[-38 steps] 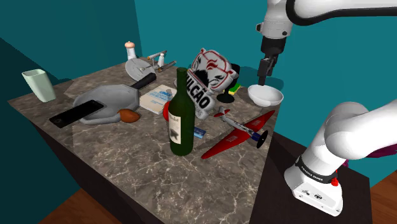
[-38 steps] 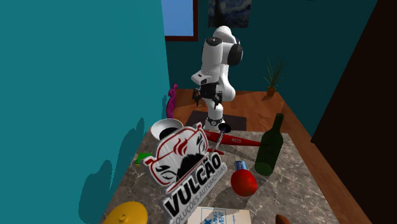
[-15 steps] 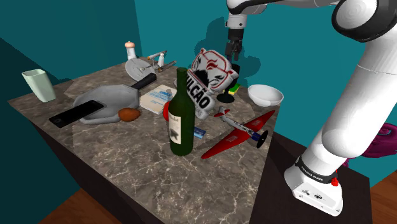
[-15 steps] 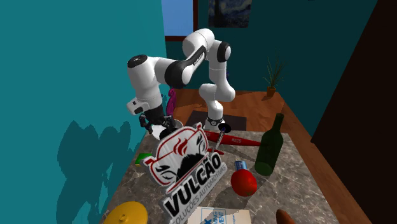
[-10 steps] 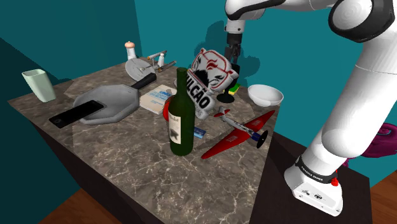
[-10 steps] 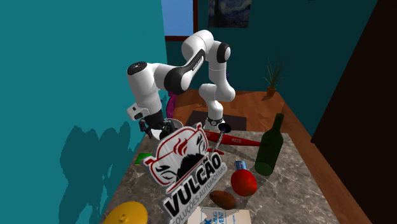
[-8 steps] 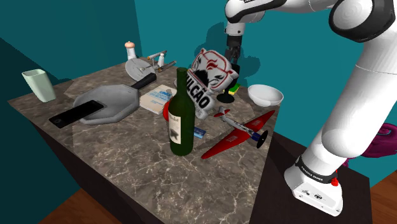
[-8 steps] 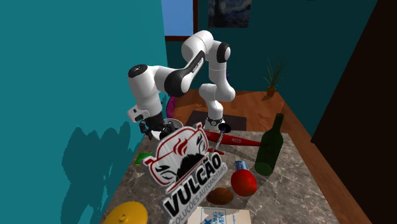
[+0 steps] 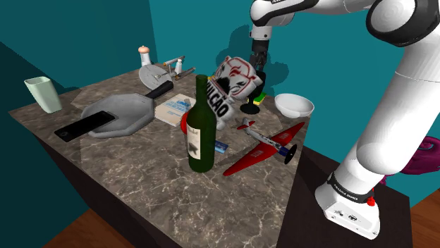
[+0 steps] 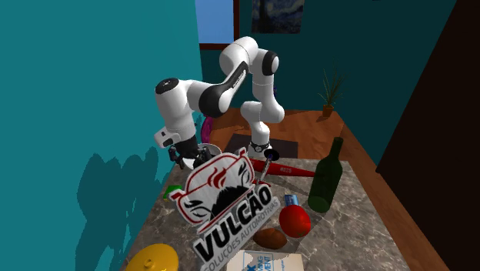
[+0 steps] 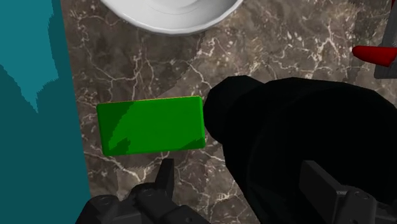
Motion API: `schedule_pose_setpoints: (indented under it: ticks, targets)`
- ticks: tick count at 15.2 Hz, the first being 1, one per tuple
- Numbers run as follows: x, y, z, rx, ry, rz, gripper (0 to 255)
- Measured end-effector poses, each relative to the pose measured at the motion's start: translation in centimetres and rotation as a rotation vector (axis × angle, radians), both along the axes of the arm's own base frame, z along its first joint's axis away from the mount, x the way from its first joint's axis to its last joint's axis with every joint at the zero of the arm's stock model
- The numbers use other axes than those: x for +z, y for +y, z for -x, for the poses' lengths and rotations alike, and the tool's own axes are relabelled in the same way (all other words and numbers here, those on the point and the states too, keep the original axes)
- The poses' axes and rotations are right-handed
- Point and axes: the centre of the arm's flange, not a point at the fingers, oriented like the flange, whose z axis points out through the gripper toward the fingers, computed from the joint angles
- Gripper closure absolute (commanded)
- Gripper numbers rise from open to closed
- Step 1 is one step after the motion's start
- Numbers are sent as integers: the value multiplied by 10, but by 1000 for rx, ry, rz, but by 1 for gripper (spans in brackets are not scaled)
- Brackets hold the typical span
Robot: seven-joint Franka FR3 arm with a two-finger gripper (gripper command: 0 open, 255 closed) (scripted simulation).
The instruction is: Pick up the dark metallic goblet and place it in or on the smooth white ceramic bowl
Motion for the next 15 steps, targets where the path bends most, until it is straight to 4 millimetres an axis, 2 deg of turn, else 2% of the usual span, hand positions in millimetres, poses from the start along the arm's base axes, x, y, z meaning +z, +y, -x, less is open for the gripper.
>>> schedule_pose_setpoints:
  ticks: [11,15]
  targets:
    - [-2,3,-1,4,10,-2,255]
    - [15,3,-3,5,13,-3,255]
